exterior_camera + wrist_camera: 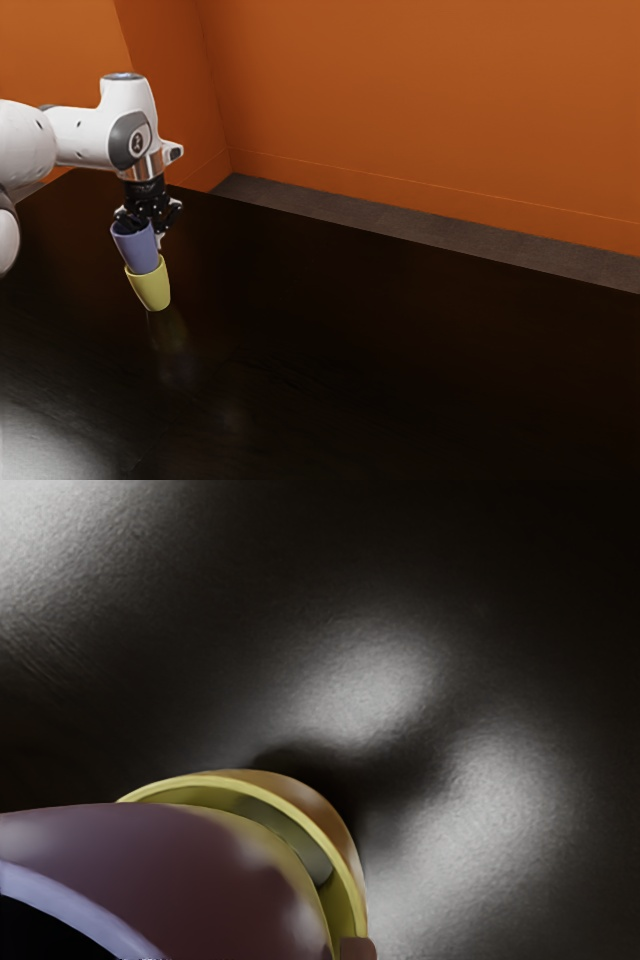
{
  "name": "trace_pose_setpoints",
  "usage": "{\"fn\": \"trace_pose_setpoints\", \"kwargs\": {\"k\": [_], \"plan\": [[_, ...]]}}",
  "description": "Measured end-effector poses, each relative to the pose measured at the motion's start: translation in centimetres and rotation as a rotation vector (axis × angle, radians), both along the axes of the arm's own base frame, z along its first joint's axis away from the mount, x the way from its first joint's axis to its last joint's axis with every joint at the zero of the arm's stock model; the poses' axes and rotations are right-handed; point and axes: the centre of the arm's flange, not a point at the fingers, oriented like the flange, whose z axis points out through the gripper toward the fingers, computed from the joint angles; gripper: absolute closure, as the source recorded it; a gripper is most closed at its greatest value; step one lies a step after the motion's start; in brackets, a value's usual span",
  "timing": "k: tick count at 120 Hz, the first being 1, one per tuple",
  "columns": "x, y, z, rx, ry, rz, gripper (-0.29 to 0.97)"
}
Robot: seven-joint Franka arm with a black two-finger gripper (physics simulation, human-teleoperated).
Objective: Place the left cup onto the right cup
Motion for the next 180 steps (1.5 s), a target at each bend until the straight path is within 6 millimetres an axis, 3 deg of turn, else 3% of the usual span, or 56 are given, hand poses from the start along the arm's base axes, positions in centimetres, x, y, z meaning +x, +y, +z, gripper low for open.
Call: {"fn": "trace_pose_setpoints", "kwargs": {"k": [75,85,104,120,153,180], "plan": [[0.2,0.1,-0.7,0.006,-0.006,-0.001,0.76],[0.2,0.1,-0.6,0.005,-0.008,-0.002,0.67],[0.2,0.0,-0.7,0.002,-0.010,-0.003,0.34],[0.2,0.0,-0.7,0.001,-0.010,-0.004,0.18],[0.2,-0.1,0.1,0.001,-0.020,-0.007,0.05],[-0.1,-0.4,2.9,0.005,-0.056,-0.011,0.02]]}}
